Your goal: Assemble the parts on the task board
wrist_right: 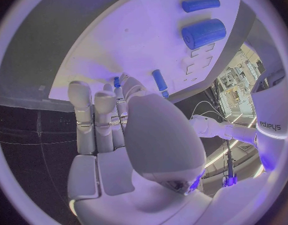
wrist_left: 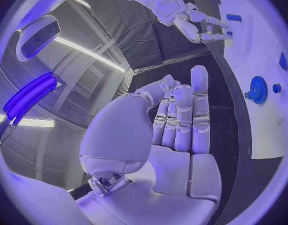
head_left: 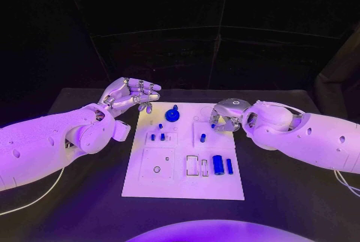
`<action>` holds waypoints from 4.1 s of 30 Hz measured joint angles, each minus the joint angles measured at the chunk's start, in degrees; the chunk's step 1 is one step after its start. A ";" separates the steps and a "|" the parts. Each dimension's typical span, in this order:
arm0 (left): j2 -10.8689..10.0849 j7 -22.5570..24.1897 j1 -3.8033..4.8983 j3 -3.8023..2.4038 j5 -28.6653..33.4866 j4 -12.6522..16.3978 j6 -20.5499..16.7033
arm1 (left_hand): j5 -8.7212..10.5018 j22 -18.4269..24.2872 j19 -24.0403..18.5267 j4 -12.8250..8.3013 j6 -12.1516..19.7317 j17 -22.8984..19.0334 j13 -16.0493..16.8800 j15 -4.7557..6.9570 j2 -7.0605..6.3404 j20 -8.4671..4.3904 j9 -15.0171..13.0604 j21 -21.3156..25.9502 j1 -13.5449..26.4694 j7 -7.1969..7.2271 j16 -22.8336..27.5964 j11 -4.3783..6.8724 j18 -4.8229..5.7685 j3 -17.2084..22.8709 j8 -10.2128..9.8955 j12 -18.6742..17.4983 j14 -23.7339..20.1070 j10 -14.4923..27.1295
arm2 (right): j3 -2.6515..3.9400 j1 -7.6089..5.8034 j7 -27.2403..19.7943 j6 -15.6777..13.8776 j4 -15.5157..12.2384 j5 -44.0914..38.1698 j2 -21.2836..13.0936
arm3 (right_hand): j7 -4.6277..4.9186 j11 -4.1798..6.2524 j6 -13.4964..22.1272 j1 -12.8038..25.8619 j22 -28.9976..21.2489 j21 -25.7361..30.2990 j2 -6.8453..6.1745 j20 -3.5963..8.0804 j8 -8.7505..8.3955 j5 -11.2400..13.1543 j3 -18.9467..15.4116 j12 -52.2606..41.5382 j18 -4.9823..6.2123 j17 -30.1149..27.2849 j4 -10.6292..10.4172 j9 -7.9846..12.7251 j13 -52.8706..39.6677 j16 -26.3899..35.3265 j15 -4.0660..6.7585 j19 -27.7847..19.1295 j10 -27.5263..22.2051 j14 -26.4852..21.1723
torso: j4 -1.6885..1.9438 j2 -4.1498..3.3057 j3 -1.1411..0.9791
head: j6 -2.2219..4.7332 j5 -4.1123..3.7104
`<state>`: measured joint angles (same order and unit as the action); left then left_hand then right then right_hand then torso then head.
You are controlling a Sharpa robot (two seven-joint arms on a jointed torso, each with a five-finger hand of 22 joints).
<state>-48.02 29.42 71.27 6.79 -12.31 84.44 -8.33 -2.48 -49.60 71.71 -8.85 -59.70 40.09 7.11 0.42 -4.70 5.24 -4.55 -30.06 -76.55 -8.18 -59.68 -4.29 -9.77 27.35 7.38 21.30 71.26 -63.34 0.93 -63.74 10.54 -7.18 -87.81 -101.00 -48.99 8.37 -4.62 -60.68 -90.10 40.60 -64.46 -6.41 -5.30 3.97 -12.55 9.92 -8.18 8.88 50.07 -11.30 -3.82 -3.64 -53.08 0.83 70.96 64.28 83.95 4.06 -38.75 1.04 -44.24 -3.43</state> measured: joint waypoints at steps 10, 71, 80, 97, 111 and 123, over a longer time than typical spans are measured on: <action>0.02 -0.15 -0.07 0.02 0.33 -0.45 0.58 | 0.00 0.00 0.00 0.23 0.22 -0.22 0.07 0.00 0.24 0.00 0.08 0.00 0.24 -0.22 0.00 -0.11 0.00 -0.23 0.00 0.24 0.00 0.50 | 0.02 0.47 -0.05 0.37 0.89 -0.25 1.23 | 0.46 -0.49 -0.06 0.17 0.33 -0.49 -0.75 0.00 0.00 3.15 6.81 1.00 0.00 -0.06 1.25 0.00 0.05 -0.53 -0.33 0.00 0.75 -0.12 | 0.03 0.02 0.00 | -0.04 0.01; -0.18 -2.71 -0.14 0.03 1.70 -5.18 1.28 | 0.00 0.31 -0.60 -0.33 1.58 -4.85 0.47 -0.62 0.79 0.19 0.52 0.77 0.27 -1.12 1.56 -0.63 0.06 -0.93 -1.15 1.60 -2.26 2.65 | 0.10 0.26 -1.13 -16.41 -9.56 5.45 0.86 | -0.39 0.94 -5.14 9.91 9.28 -6.69 -1.86 0.61 -0.06 9.41 23.63 1.42 -0.89 5.27 10.74 -0.36 -0.14 -7.60 -0.10 2.25 6.46 0.10 | 0.08 0.08 0.13 | 0.13 1.11; 0.75 -2.72 -0.13 0.02 2.01 -4.81 1.13 | 0.00 0.32 -0.60 -0.33 1.57 -5.00 0.52 -0.62 1.00 0.19 0.52 0.77 0.48 -1.12 1.56 -0.63 0.07 -0.93 -1.15 1.60 -2.26 2.65 | -1.21 0.41 -2.98 -14.82 -7.87 4.66 7.12 | -0.40 0.94 -5.13 9.90 9.81 -6.91 -1.87 0.61 -0.06 9.41 23.64 1.42 -0.87 5.40 10.75 -0.30 -0.14 -7.82 -0.10 2.67 6.46 0.10 | 0.15 0.08 0.23 | -0.65 3.10; 2.47 -2.72 -0.06 0.01 2.25 -4.86 0.79 | 0.00 0.52 -0.76 -0.16 1.57 -5.35 0.66 -0.63 1.26 0.35 0.51 0.99 0.75 -1.12 1.56 -0.63 0.07 -1.11 -1.15 2.22 -2.26 2.64 | -3.84 2.38 -4.43 -8.08 -5.32 2.05 11.35 | -0.43 0.94 -5.09 10.21 10.26 -7.36 -1.57 0.62 -0.21 9.12 23.64 1.42 -0.88 5.78 10.76 -0.25 -0.15 -8.43 -0.10 2.67 6.45 0.10 | 0.38 0.18 0.32 | -1.43 5.13; 2.68 -2.72 -0.04 0.00 2.31 -4.97 0.78 | 0.00 0.58 -0.76 -0.16 1.35 -5.54 0.74 -0.63 1.54 0.35 0.41 0.99 1.03 -0.90 1.56 -0.42 0.07 -1.10 -1.15 2.45 -2.25 2.85 | -3.84 3.78 -4.81 -6.68 -4.74 -0.10 12.69 | -0.45 0.94 -5.07 10.20 10.31 -7.36 -1.57 0.62 -0.22 8.86 23.63 1.42 -0.88 5.77 10.76 -0.27 -0.14 -8.43 -0.10 2.67 6.45 0.10 | 0.41 0.18 0.32 | -1.60 5.98; 2.72 -2.75 -0.04 0.00 2.33 -5.26 0.81 | 0.00 0.58 -0.76 -0.16 1.35 -5.74 0.73 -0.63 1.54 0.35 0.41 0.99 1.03 -0.91 1.56 -0.42 0.07 -1.10 -1.15 2.44 -2.25 2.85 | -3.85 4.42 -4.84 -6.45 -4.83 -2.24 12.87 | -0.47 0.94 -5.04 10.20 10.30 -7.36 -1.57 0.61 -0.22 8.55 23.47 1.41 -0.87 5.87 10.92 -0.25 -0.15 -8.43 -0.10 2.66 6.45 0.10 | 0.39 0.14 0.28 | -1.86 6.20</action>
<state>-45.30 26.67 71.23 6.79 -9.98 79.19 -7.52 -2.48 -49.03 70.95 -9.01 -58.34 34.35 7.84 -0.21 -3.16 5.59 -4.14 -29.07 -75.53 -9.08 -58.12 -4.71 -9.70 26.24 6.23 23.74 69.01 -60.49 -2.92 -59.32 5.69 -13.63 -92.64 -103.24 -36.12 7.90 -3.69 -65.71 -79.90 50.91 -71.82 -7.98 -4.69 3.75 -3.99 33.38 -6.77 8.00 55.94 -0.38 -4.07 -3.78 -61.51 0.72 73.63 70.73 84.05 4.45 -38.61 1.32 -46.10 2.76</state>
